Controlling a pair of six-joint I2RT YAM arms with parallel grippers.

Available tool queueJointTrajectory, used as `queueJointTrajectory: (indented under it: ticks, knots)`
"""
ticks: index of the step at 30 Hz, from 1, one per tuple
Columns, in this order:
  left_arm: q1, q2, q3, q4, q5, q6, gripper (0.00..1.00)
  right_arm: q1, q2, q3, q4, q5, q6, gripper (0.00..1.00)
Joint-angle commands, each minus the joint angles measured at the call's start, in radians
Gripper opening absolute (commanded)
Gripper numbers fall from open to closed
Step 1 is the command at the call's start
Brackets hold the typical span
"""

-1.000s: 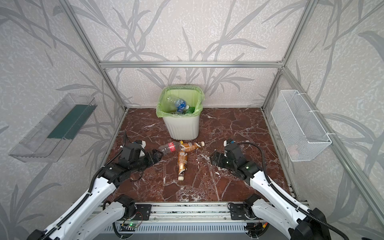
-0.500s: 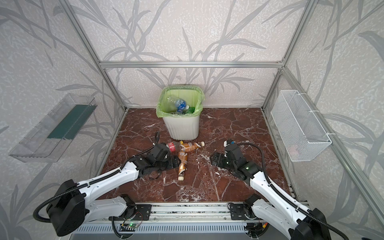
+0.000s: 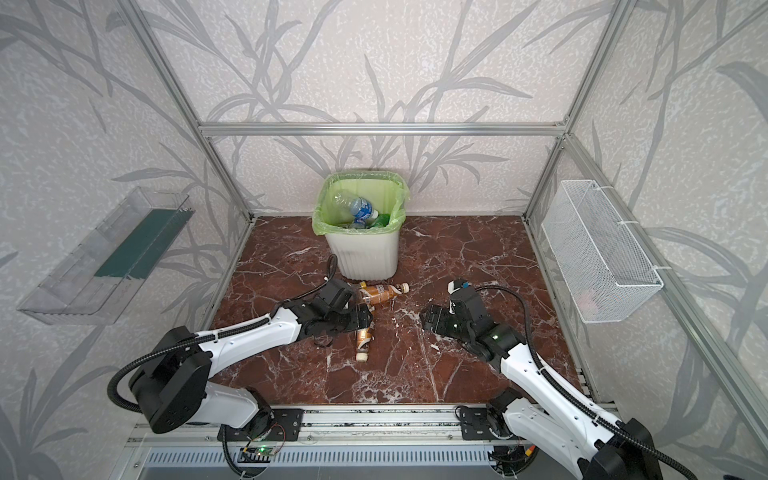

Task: Throw the plastic bottles in the bin
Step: 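Lower the left gripper onto the brown coffee bottle and close it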

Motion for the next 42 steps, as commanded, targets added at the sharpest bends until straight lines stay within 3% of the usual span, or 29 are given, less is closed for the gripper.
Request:
queueJointTrajectory:
  ticks: [1, 10, 19, 27, 42]
  knots:
    - [-0.006, 0.034, 0.034, 0.019, 0.015, 0.023, 0.86, -0.003, 0.0, -0.004, -0.007, -0.002, -0.003, 0.88]
    - [-0.007, 0.089, 0.039, 0.029, 0.02, 0.029, 0.82, -0.002, -0.008, -0.016, -0.004, 0.003, -0.003, 0.88]
    - [-0.007, 0.068, -0.002, -0.008, 0.005, 0.041, 0.7, -0.002, -0.008, -0.023, 0.002, 0.005, -0.004, 0.87]
    - [-0.007, -0.097, -0.118, -0.094, -0.032, 0.027, 0.58, -0.003, 0.01, -0.032, 0.027, -0.002, 0.002, 0.86]
    - [-0.007, -0.483, -0.275, -0.356, -0.166, -0.082, 0.6, -0.001, 0.079, -0.025, 0.079, -0.027, 0.005, 0.85]
